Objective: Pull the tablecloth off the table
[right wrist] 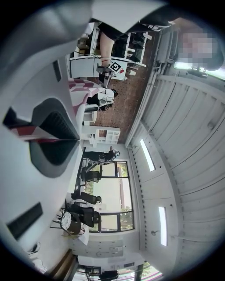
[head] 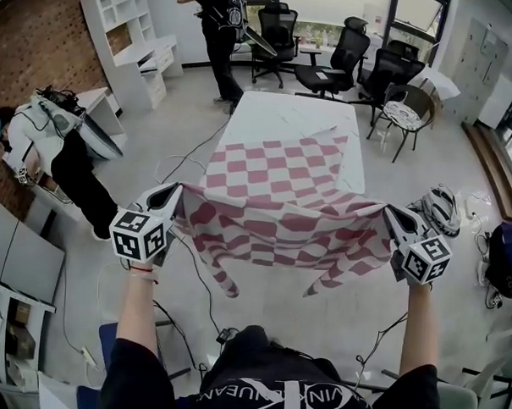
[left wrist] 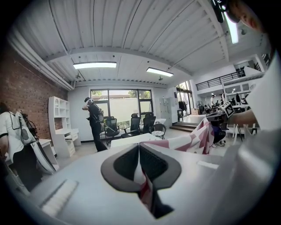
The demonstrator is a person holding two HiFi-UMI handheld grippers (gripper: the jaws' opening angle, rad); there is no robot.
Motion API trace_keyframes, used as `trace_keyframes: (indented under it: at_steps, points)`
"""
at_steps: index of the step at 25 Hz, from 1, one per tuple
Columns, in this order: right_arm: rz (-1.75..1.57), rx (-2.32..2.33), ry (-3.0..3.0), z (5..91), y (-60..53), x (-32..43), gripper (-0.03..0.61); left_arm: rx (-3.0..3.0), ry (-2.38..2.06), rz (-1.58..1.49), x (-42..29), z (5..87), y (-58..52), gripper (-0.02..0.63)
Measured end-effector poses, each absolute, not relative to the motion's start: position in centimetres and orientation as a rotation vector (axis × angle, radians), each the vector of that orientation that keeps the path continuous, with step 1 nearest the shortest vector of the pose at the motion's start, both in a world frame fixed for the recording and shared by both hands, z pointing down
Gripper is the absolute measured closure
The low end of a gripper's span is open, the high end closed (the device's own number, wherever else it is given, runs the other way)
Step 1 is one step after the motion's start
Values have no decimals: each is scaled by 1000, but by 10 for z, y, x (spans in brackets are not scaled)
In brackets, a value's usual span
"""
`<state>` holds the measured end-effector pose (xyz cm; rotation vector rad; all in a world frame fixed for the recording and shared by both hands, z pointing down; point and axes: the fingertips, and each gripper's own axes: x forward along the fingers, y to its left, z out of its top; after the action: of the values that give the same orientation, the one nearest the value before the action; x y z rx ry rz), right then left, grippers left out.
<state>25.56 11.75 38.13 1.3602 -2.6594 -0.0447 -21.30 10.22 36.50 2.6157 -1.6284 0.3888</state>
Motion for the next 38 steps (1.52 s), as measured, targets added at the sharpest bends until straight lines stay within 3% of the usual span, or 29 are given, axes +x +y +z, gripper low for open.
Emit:
trace_keyframes:
  at_steps: [26,38]
  points:
    - [37,1463,-2641,324,167,228,566,2623,-1536,384,-230,319,131,600]
    - [12,1467,-2632,363,281,220,566,2628,-1538,384,-242,365,239,600]
